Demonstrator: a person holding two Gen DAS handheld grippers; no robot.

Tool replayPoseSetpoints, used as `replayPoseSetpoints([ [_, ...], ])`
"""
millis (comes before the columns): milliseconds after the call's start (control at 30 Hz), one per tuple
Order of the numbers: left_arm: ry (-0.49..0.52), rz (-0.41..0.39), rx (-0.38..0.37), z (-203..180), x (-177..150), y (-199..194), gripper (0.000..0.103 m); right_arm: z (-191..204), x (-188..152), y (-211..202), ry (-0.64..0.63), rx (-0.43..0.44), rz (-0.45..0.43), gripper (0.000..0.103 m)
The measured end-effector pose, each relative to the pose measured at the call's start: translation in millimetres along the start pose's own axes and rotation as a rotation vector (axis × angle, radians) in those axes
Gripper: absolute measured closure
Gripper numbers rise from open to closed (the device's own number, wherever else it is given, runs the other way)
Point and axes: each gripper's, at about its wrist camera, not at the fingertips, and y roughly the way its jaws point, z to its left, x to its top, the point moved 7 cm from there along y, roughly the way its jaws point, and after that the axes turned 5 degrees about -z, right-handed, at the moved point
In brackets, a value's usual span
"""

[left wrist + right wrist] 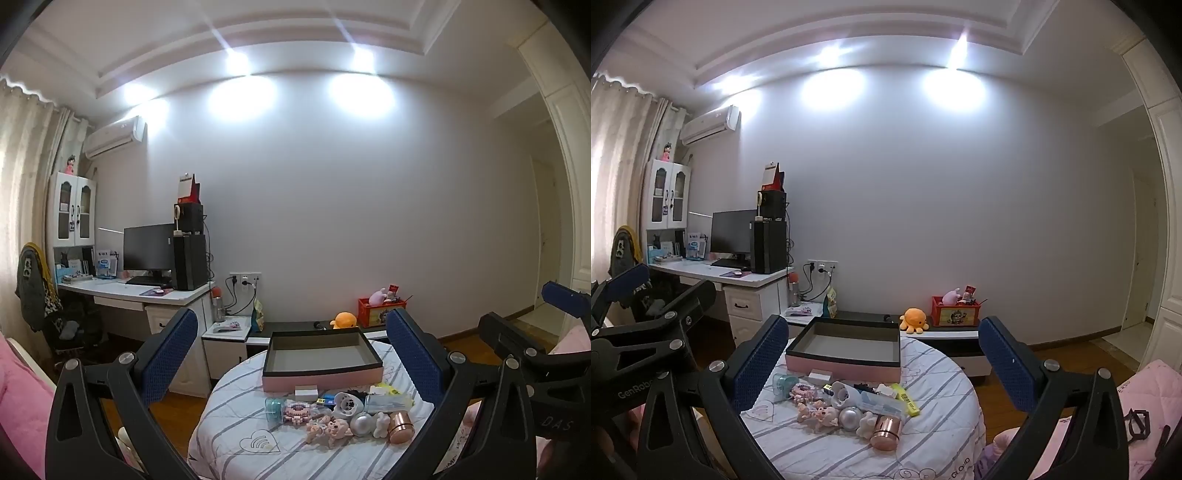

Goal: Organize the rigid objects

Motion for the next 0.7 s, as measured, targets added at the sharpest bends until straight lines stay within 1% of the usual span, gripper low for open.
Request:
replayPoseSetpoints([
  [700,-0.003,0.003,0.001,-1.3,-5.2,1.7,0.000,-1.8,1.0,-3.2,-0.001,-0.007,0.001,0.000],
])
